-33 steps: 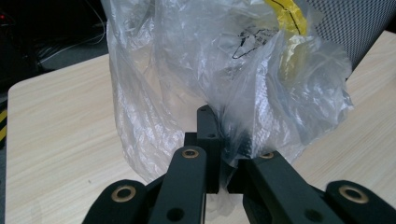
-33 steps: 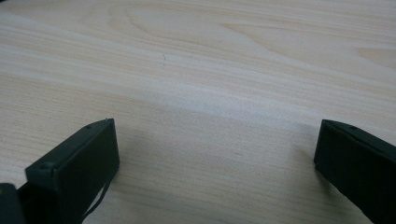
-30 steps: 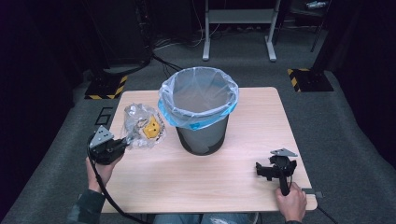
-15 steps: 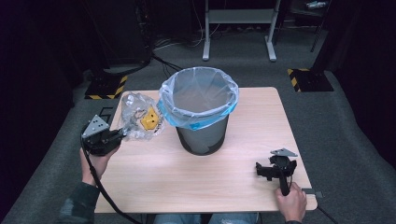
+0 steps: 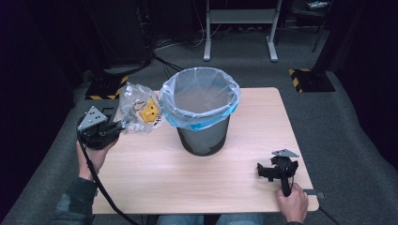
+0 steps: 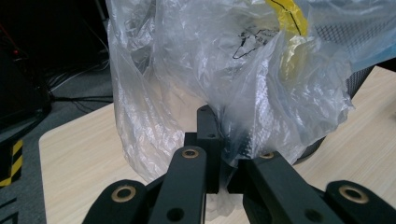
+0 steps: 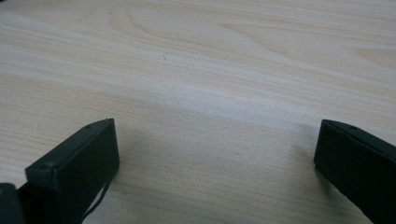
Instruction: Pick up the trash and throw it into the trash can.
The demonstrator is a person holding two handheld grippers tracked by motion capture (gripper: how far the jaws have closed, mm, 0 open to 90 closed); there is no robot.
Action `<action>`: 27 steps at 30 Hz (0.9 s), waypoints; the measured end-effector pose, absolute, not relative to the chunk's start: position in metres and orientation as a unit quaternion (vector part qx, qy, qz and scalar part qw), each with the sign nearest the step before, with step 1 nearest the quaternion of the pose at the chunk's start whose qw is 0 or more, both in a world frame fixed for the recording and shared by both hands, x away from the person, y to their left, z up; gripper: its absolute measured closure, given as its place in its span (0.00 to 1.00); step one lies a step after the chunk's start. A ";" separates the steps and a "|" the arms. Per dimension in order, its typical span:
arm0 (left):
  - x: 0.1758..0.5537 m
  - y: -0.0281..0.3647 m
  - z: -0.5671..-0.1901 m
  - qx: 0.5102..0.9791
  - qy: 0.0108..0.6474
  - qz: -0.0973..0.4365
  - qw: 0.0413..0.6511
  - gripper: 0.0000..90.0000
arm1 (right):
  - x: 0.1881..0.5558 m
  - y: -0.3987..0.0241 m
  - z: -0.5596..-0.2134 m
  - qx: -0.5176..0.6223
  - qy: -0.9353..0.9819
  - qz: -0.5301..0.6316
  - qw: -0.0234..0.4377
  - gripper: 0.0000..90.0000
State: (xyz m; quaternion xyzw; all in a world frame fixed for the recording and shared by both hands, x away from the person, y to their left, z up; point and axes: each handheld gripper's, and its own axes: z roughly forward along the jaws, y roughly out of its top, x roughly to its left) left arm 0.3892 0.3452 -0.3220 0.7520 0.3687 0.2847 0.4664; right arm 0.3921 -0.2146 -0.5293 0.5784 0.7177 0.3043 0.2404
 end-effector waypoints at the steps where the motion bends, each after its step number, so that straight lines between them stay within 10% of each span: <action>1: 0.389 0.345 -0.320 0.752 0.369 0.284 0.467 0.98 | 0.392 -0.215 -0.529 0.578 0.718 0.304 0.240 0.00; 27: 0.413 0.323 -0.274 0.748 0.347 0.289 0.487 0.98 | 0.392 -0.215 -0.529 0.577 0.718 0.305 0.241 0.00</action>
